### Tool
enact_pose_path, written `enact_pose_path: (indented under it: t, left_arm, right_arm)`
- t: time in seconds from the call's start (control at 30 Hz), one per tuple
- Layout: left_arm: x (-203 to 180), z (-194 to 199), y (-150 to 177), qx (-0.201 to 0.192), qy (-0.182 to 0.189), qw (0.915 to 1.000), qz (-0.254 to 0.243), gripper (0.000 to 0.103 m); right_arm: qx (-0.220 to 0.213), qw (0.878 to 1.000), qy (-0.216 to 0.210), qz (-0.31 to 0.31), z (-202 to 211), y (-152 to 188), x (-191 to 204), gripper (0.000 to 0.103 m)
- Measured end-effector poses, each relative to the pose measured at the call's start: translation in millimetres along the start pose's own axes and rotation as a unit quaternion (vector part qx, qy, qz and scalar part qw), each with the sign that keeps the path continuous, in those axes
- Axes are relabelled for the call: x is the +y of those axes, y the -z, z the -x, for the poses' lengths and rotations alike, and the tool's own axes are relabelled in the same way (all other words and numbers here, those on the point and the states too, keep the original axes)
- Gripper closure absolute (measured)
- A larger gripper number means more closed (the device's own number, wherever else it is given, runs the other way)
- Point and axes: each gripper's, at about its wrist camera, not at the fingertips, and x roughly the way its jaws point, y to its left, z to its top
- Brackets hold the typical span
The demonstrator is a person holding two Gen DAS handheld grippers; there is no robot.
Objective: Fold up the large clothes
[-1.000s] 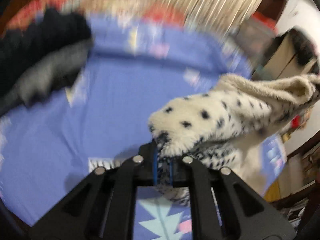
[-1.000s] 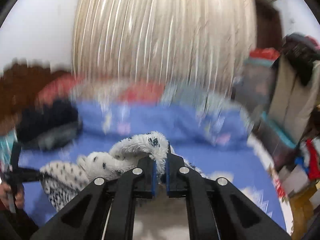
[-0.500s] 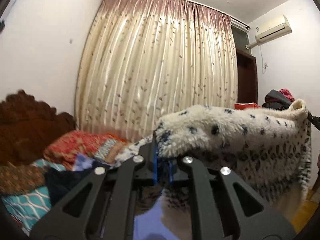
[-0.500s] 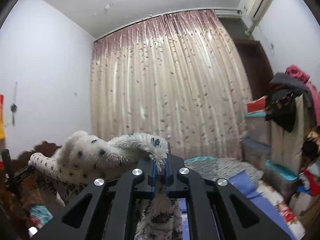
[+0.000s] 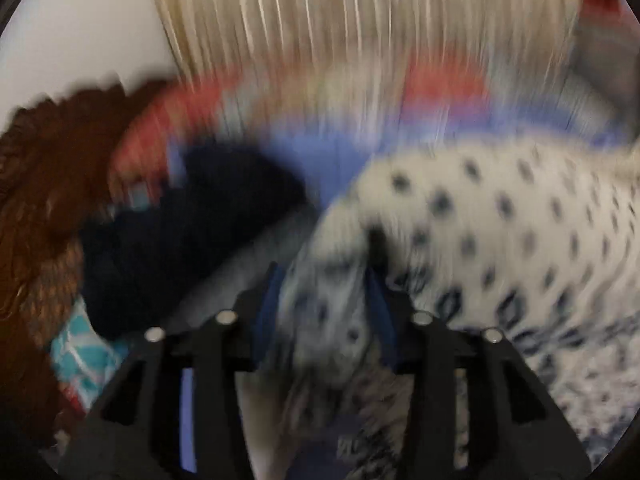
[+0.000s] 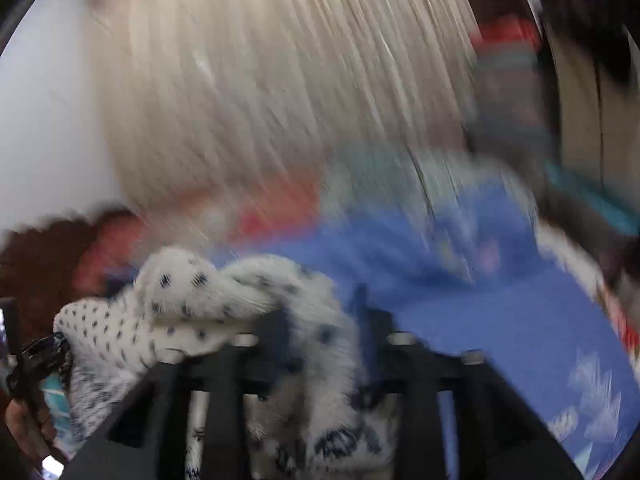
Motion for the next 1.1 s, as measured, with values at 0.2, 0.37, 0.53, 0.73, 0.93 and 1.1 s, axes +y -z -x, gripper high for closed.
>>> enact_pose_path:
  t: [0.2,0.37,0.53,0.73,0.93,1.1]
  left_arm:
    - [-8,-103,108,0.138,0.056,0.9885,0.023,0.061]
    - [35,-61,161,0.098,0.128,0.9863,0.038,0.056]
    - [61,-14,216,0.074,0.195,0.977,0.043,0.043]
    - [51,-23,270,0.152,0.215,0.9632,0.054,0.043]
    - [37,-9,283,0.16,0.216,0.9618,0.052,0.043]
    - [23,-5,285,0.167,0.224,0.9597,0.031,0.043]
  right_arm:
    - [0.115,0.992,0.01,-0.051,-45,133,-59,0.037]
    - [0.102,0.994,0.031,-0.012,40,209,-89,0.021]
    - [0.099,0.992,0.078,-0.02,88,253,-114,0.007]
    - [0.159,0.976,0.141,0.044,61,277,-107,0.032]
    - [0.071,0.947,0.304,0.08,83,210,-154,0.07]
    - [0.069,0.932,0.354,0.023,105,170,-225,0.051]
